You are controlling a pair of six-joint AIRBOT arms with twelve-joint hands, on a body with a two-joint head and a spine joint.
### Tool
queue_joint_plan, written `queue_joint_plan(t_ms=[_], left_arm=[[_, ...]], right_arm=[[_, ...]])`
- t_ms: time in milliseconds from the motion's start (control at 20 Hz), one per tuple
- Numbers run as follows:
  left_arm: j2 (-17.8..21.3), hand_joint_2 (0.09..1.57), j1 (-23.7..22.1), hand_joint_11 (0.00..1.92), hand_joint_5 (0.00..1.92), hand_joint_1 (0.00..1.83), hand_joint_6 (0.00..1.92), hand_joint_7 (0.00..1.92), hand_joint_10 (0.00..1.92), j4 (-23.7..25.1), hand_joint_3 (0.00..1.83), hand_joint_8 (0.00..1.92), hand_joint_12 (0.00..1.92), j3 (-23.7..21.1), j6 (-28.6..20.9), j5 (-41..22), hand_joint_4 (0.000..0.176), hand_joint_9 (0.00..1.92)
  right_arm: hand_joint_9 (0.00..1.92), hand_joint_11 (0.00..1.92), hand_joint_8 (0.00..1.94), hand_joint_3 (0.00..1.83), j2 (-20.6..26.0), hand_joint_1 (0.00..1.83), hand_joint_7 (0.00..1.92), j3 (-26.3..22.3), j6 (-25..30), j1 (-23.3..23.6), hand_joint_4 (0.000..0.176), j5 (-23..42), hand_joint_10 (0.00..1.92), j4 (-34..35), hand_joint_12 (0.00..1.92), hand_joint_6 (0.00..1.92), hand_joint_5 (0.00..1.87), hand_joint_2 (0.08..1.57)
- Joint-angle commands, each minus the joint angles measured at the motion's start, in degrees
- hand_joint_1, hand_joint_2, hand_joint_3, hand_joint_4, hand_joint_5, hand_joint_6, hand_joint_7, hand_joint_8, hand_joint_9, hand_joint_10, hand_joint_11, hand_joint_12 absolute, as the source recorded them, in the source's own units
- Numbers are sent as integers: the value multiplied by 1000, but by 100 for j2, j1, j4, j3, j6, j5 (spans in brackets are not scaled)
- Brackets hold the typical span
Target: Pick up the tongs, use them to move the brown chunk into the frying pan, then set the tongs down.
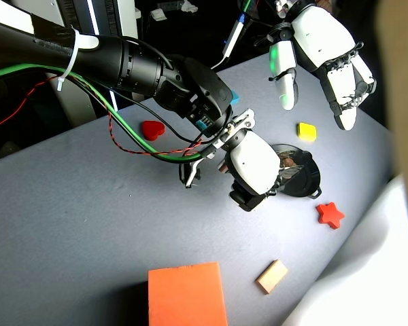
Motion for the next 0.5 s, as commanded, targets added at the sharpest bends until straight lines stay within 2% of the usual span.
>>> queue_joint_plan(t_ms=[0,100,200,300,450], left_arm=[[57,1373,-82,0,182,138,2,323,2,484,2,2,1219,22,24,-178,28,422],[57,1361,-90,0,210,167,13,335,6,482,0,6,1220,30,19,-178,26,432],[57,1359,-98,0,200,189,5,331,4,480,0,2,1218,35,19,-178,32,430],[57,1373,-101,0,193,171,8,335,6,466,3,2,1246,34,19,-178,23,438],[57,1369,-111,0,209,215,10,337,6,461,0,2,1243,38,20,-178,20,443]], right_arm=[[1263,1075,1437,0,44,465,1277,-28,15,56,0,3,1760,-334,1921,1338,963,1477],[1277,1062,1354,0,69,440,1289,-47,9,63,0,3,1702,-334,1921,1249,955,1472],[1277,1042,1300,0,101,393,1297,-82,-5,67,0,3,1675,-334,1921,1221,940,1474],[1262,1007,1278,0,137,355,1287,-128,-14,63,0,14,1685,-334,1921,1196,920,1459],[1222,959,1261,0,186,398,1252,-197,-36,45,0,20,1669,-334,1921,1181,892,1429]])
